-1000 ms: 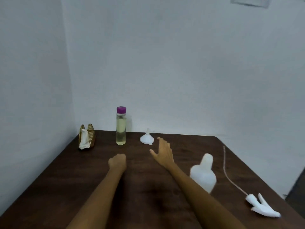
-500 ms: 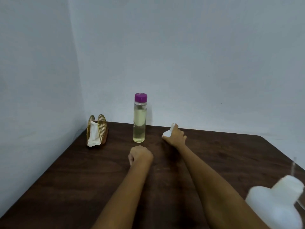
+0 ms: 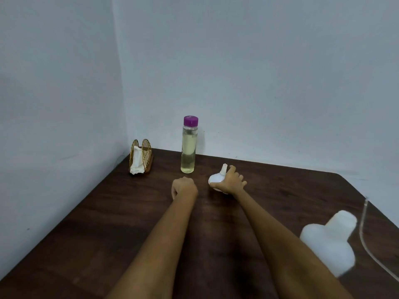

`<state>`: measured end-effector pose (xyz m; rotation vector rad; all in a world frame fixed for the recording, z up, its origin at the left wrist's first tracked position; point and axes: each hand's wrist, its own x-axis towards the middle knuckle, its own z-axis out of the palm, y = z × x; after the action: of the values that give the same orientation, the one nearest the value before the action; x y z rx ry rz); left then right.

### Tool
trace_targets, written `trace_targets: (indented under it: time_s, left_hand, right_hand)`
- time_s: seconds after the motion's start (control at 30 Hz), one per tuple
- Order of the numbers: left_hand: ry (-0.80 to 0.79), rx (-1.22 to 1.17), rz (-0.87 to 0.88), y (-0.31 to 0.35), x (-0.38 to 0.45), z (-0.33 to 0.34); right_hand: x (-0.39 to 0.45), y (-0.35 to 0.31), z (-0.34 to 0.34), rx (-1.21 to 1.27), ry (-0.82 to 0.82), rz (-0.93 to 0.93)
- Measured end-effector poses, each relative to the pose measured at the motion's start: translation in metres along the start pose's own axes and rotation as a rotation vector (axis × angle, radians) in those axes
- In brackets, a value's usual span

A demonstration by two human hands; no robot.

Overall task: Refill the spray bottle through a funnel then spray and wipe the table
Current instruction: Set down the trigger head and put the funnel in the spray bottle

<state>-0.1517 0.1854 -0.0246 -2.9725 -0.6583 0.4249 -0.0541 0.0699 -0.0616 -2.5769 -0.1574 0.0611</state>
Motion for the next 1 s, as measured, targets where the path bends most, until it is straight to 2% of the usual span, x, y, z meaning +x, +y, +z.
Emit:
trace_targets:
  time_s: [0.1, 0.2, 0.23, 0.3, 0.37, 0.4, 0.5, 0.57, 0.6, 0.7, 0.77, 0.87, 0.93, 1.0]
  left_hand:
    - [0.042, 0.085, -0.014, 0.003, -0.018, -0.001]
    - [0.179, 0.039, 0.045, 0.007, -0.041, 0.0]
    - [0.208, -0.091, 0.068, 0.01, -0.05, 0.003]
    - [0.211, -0.55, 0.103, 0.015, -0.072, 0.008]
    - [0.132, -1.049, 0.162, 0.024, -0.102, 0.008]
    - [0.095, -1.227, 0.184, 0.029, -0.119, 0.007]
    - [0.092, -1.465, 0.205, 0.036, -0.158, 0.007]
    - [0.167, -1.418, 0.218, 0.033, -0.18, 0.006]
    - [0.238, -1.289, 0.21, 0.028, -0.186, 0.004]
    - [0.396, -0.907, 0.198, 0.014, -0.205, -0.004]
    - [0.435, -0.751, 0.24, 0.014, -0.213, -0.014]
    - [0.481, -0.524, 0.356, 0.034, -0.227, -0.034]
    - [0.513, -0.403, 0.417, 0.053, -0.237, -0.049]
    - [0.563, -0.337, 0.447, 0.068, -0.244, -0.062]
  right_hand:
    - [-0.037, 0.006, -0.018, 0.177, 0.035, -0.026]
    - [-0.077, 0.021, -0.046, 0.435, -0.059, -0.032]
    - [-0.092, 0.025, -0.06, 0.56, -0.108, 0.005]
    - [-0.123, 0.031, -0.084, 0.817, -0.22, 0.086]
    - [-0.158, 0.034, -0.103, 1.03, -0.331, 0.126]
    - [-0.176, 0.035, -0.109, 1.126, -0.369, 0.144]
    - [-0.218, 0.037, -0.115, 1.332, -0.422, 0.173]
    - [-0.242, 0.04, -0.119, 1.33, -0.422, 0.182]
    - [-0.25, 0.042, -0.122, 1.259, -0.407, 0.2]
    - [-0.27, 0.054, -0.135, 0.834, -0.212, 0.193]
    - [-0.271, 0.059, -0.142, 0.627, -0.038, 0.027]
    - [-0.271, 0.056, -0.154, 0.495, 0.047, -0.268]
    - [-0.27, 0.055, -0.161, 0.356, 0.126, -0.389]
    - [-0.265, 0.056, -0.167, 0.29, 0.22, -0.419]
